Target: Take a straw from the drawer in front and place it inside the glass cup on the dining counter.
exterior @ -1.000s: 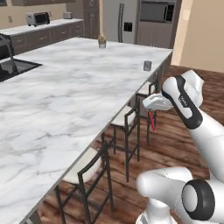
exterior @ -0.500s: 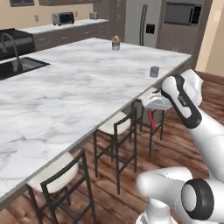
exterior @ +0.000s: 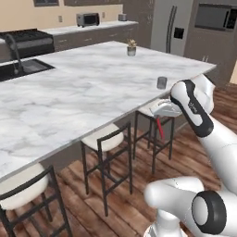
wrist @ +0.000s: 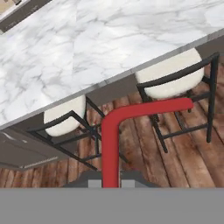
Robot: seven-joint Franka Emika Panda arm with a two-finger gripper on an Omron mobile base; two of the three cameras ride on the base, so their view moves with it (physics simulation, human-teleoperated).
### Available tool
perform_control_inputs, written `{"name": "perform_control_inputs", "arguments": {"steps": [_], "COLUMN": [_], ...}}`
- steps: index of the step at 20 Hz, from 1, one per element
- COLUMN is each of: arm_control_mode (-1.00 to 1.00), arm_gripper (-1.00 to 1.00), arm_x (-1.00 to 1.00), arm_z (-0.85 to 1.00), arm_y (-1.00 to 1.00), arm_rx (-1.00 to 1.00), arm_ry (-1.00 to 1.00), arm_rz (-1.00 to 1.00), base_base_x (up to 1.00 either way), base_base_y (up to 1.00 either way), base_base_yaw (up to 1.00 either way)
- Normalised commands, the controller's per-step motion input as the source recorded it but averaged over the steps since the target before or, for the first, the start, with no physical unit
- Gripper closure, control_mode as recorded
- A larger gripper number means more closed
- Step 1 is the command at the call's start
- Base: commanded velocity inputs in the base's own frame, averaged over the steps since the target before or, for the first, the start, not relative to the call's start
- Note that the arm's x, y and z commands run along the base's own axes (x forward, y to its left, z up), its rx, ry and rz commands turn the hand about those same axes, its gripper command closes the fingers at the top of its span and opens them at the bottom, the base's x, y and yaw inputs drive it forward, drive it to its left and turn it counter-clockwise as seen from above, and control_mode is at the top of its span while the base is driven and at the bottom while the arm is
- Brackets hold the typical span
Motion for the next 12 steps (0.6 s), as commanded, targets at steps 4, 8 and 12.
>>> {"name": "perform_control_inputs", "arguments": {"steps": [4, 8, 12], "arm_control_mode": [1.0, 1.0, 1.0], "arm_gripper": [1.0, 1.0, 1.0], "arm_x": [0.0, 0.0, 0.0], "arm_z": [0.0, 0.0, 0.0], "arm_y": [0.0, 0.0, 0.0], "arm_rx": [0.0, 0.0, 0.0], "arm_ry": [0.0, 0.0, 0.0], "arm_rz": [0.0, 0.0, 0.0], "base_base_x": [0.15, 0.11, 0.02], "base_base_y": [-1.0, -1.0, -0.96], "base_base_yaw": [0.33, 0.34, 0.37]}}
